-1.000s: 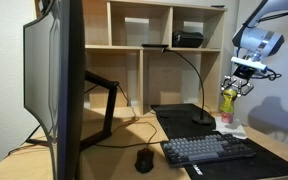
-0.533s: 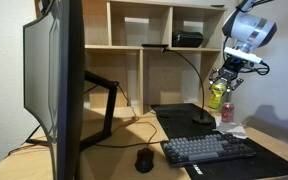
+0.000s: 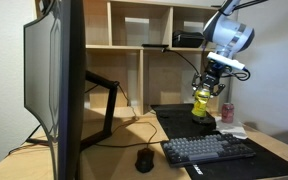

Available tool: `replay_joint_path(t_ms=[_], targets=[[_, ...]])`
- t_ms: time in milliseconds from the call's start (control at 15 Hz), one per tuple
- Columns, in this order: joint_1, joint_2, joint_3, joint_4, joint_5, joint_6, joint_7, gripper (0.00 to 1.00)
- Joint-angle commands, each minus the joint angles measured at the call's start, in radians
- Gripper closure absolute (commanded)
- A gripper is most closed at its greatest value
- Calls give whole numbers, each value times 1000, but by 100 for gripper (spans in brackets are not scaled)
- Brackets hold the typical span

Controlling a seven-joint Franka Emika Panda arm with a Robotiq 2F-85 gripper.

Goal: Move the yellow soda can to the left side of the desk

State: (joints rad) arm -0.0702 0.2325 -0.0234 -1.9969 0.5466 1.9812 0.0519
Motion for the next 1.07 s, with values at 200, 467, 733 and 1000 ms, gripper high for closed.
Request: replay_joint_path(t_ms=[200, 467, 733, 1000], targets=[[93, -3, 82, -17, 7, 89, 0, 41], [125, 63, 97, 34, -53, 101, 23, 66], [204, 167, 160, 145, -100, 126, 73, 66], [230, 195, 186, 192, -82, 138, 115, 66]])
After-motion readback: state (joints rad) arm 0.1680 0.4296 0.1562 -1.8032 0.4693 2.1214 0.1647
